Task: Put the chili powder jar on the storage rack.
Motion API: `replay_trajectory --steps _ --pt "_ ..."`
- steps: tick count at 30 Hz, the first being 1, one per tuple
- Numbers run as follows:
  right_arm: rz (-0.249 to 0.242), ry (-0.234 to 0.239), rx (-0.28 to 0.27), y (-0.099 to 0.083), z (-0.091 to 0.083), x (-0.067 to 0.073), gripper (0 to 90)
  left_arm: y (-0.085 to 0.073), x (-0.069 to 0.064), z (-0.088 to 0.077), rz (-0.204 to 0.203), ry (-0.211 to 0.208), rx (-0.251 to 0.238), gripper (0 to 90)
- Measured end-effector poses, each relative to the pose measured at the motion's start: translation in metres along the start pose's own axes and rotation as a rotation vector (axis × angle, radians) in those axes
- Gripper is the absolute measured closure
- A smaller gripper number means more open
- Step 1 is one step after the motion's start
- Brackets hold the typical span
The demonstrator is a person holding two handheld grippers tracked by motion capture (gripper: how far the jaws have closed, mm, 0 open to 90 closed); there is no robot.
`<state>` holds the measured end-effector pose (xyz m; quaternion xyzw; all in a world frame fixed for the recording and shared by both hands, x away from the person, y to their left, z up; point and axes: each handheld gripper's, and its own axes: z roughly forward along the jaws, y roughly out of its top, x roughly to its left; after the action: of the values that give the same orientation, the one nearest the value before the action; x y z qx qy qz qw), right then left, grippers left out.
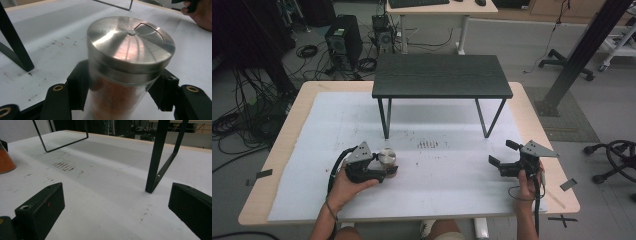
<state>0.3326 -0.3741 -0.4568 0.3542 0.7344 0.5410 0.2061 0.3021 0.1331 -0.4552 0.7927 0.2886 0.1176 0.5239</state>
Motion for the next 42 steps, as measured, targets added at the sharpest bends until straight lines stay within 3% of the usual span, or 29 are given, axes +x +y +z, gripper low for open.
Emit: replay_trajectory --steps 13,42 --pt "-0.001 0.0 -0.001 -0.0001 -0.0002 0.0002 0.3 0.0 -0.0022 0.0005 0.028 0.027 0.0 42.5" --pt "-0.006 0.002 -0.008 0.0 -0.0005 0.0003 0.2 -0.0014 -0.0006 0.0006 0.013 0.028 -0.012 42.8"
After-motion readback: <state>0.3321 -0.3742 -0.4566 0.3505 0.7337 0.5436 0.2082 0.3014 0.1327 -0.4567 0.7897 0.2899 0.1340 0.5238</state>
